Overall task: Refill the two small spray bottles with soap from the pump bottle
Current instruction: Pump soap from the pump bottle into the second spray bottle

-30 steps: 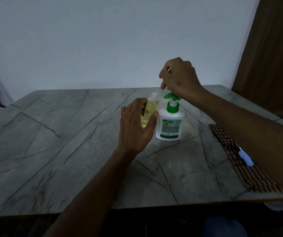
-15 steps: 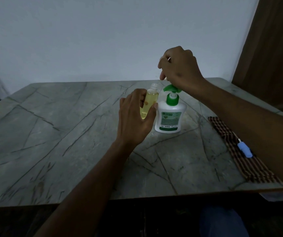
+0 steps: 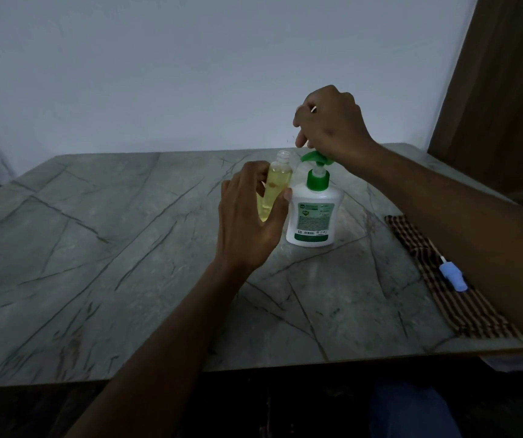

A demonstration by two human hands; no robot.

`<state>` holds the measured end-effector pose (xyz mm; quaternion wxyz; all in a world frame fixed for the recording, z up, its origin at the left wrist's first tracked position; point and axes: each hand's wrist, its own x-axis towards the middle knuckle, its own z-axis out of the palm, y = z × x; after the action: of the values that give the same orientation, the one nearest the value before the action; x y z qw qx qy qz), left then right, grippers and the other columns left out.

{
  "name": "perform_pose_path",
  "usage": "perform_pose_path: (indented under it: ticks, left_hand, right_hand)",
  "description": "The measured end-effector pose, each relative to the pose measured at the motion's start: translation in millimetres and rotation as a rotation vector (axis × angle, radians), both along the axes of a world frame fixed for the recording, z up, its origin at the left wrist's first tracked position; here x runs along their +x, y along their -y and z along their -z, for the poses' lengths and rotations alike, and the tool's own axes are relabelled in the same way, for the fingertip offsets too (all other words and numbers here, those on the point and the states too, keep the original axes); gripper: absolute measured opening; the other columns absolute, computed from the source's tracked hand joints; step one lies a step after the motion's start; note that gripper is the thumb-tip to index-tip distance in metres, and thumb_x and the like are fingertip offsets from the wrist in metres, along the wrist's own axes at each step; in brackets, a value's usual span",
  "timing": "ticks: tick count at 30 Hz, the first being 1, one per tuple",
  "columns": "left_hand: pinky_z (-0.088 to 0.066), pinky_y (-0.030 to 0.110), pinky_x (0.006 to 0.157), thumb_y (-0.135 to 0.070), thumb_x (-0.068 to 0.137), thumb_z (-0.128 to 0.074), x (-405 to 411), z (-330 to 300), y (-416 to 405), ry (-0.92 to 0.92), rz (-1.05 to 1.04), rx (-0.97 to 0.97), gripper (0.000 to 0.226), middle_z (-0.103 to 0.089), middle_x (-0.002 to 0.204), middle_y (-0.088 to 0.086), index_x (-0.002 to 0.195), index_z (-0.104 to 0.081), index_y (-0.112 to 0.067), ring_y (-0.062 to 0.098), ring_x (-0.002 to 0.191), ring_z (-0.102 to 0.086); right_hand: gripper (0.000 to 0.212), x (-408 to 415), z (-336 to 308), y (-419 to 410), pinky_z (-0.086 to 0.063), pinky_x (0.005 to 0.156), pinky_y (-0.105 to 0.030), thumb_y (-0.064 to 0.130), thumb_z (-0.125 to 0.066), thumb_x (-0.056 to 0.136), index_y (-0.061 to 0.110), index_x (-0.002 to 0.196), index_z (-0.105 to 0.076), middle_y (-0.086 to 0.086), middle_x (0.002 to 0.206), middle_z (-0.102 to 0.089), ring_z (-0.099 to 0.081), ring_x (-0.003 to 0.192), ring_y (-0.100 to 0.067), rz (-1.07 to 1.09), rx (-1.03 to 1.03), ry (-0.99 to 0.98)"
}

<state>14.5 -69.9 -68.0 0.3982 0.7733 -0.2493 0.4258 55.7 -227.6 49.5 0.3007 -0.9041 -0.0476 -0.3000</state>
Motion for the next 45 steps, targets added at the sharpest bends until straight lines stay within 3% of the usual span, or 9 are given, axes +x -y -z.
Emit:
perform_pose_path:
  ticks: [5, 10, 14, 18, 22, 33, 37, 40, 45]
  left_hand:
    - [-0.046, 0.034, 0.083, -0.027, 0.095, -0.061, -9, -3, 4, 0.022, 0.086, 0.002, 0.028, -0.066, 0.105, -0.004, 0.116, -0.056, -0.010, 0.006, 0.091, -0.058]
    - [-0.037, 0.019, 0.084, -0.030, 0.095, -0.059, -10, -3, 5, 0.005, 0.092, 0.045, 0.028, -0.065, 0.103, -0.003, 0.114, -0.057, -0.010, 0.003, 0.089, -0.054]
    - [-0.036, 0.022, 0.081, -0.030, 0.094, -0.058, -10, -3, 4, 0.012, 0.095, 0.068, 0.026, -0.064, 0.099, -0.004, 0.112, -0.058, -0.011, 0.005, 0.086, -0.054]
    - [-0.034, 0.018, 0.082, -0.033, 0.095, -0.057, -8, -2, 4, -0.002, 0.075, 0.067, 0.029, -0.064, 0.100, -0.004, 0.112, -0.058, -0.011, 0.002, 0.087, -0.051]
    - [-0.037, 0.023, 0.082, -0.034, 0.095, -0.058, -6, -1, 4, -0.007, 0.081, 0.076, 0.029, -0.065, 0.101, -0.005, 0.113, -0.058, -0.011, 0.002, 0.088, -0.053]
    - [-0.039, 0.031, 0.080, -0.031, 0.094, -0.062, -5, -1, 1, 0.022, 0.045, 0.103, 0.028, -0.065, 0.100, -0.008, 0.113, -0.057, -0.011, 0.003, 0.086, -0.053]
    - [-0.036, 0.030, 0.079, -0.031, 0.094, -0.063, -4, 0, 1, 0.043, 0.023, 0.099, 0.029, -0.060, 0.099, -0.013, 0.114, -0.056, -0.011, -0.003, 0.084, -0.047]
    - [-0.043, 0.035, 0.079, -0.031, 0.094, -0.064, -4, -1, 3, 0.062, 0.031, 0.089, 0.028, -0.061, 0.097, -0.011, 0.111, -0.056, -0.010, 0.001, 0.082, -0.050]
    - [-0.042, 0.029, 0.077, -0.028, 0.093, -0.066, -9, -2, 7, 0.068, 0.015, 0.067, 0.029, -0.060, 0.097, -0.008, 0.110, -0.057, -0.007, 0.000, 0.084, -0.051]
  right_hand:
    - [0.037, 1, -1, 1, -0.065, 0.074, -0.044, 0.020, -0.048, 0.092, -0.008, 0.098, -0.071, -0.008, 0.069, -0.077, -0.068, 0.050, -0.005, -0.002, 0.030, -0.009]
    - [0.040, 5, 0, 1, -0.064, 0.076, -0.047, 0.022, -0.046, 0.092, -0.009, 0.099, -0.070, -0.007, 0.068, -0.077, -0.072, 0.056, -0.012, -0.026, 0.095, -0.029]
    - [0.041, 8, 0, 3, -0.064, 0.076, -0.047, 0.024, -0.047, 0.094, -0.009, 0.098, -0.070, -0.004, 0.067, -0.077, -0.075, 0.068, -0.027, -0.042, 0.154, -0.036]
    - [0.041, 7, 0, 11, -0.065, 0.071, -0.041, 0.026, -0.048, 0.098, -0.006, 0.097, -0.072, -0.005, 0.069, -0.077, -0.073, 0.058, -0.015, -0.036, 0.159, 0.008]
    - [0.037, -2, 2, 31, -0.058, 0.065, -0.027, 0.030, -0.048, 0.100, 0.006, 0.093, -0.075, -0.003, 0.071, -0.078, -0.073, 0.060, -0.016, -0.015, 0.184, 0.052]
    - [0.023, -46, 80, 85, -0.062, 0.080, -0.043, 0.032, -0.055, 0.097, 0.017, 0.099, -0.073, 0.005, 0.085, -0.077, -0.073, 0.078, -0.014, 0.030, 0.136, 0.002]
    - [0.010, -107, 125, 148, -0.051, 0.079, -0.030, 0.021, -0.066, 0.097, 0.016, 0.100, -0.074, 0.000, 0.091, -0.075, -0.072, 0.086, -0.023, 0.199, -0.006, -0.035]
    - [0.012, -159, 149, 189, -0.049, 0.082, -0.032, 0.017, -0.067, 0.096, 0.015, 0.106, -0.074, -0.005, 0.099, -0.076, -0.071, 0.092, -0.027, 0.332, -0.024, -0.079]
    - [0.021, -207, 172, 204, -0.044, 0.075, -0.018, 0.038, -0.065, 0.094, 0.025, 0.108, -0.074, 0.010, 0.104, -0.070, -0.065, 0.091, -0.006, 0.297, 0.109, -0.128]
